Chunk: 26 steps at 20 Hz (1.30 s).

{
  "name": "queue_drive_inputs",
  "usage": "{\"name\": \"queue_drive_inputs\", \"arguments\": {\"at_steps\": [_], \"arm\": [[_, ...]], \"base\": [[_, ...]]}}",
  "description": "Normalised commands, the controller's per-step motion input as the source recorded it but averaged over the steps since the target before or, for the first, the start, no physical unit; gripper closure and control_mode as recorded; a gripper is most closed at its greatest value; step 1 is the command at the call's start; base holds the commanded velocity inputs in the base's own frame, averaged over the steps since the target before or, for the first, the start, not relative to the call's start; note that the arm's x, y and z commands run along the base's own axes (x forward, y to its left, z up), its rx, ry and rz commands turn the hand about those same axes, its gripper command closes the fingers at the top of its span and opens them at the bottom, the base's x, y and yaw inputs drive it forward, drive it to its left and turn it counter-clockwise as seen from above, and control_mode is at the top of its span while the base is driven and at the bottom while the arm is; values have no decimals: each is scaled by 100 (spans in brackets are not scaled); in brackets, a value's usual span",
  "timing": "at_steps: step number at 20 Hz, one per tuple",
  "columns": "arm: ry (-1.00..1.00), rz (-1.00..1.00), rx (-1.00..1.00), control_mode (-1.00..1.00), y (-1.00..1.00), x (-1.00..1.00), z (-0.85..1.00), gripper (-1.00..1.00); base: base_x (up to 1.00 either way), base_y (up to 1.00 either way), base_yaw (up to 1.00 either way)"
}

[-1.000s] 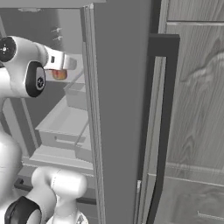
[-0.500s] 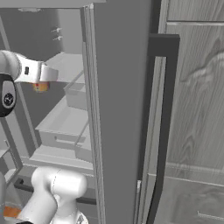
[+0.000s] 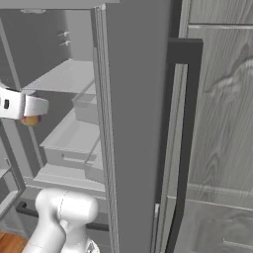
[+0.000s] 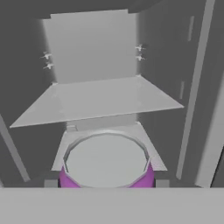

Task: Open the fridge, grab two sodas, and place both sodas inside the bowl with ice on the dining counter.

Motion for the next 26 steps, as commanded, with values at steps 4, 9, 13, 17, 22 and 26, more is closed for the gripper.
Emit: {"name": "queue_drive_inputs", "arguments": {"at_steps": [4,9,13,17,22,26], "arm": [[-1,0,3,-100,3,-80,-2,100],[0,0,1,100,0,-20,0,100],[0,0,0,100,0,0,0,100],[0,0,0,100,0,0,0,100],[0,0,0,100,0,0,0,100],[0,0,0,100,0,0,0,100]], "base": [[0,0,0],[-80,6,0],[-96,32,6],[-76,68,20],[-50,76,33],[-25,80,39]]}}
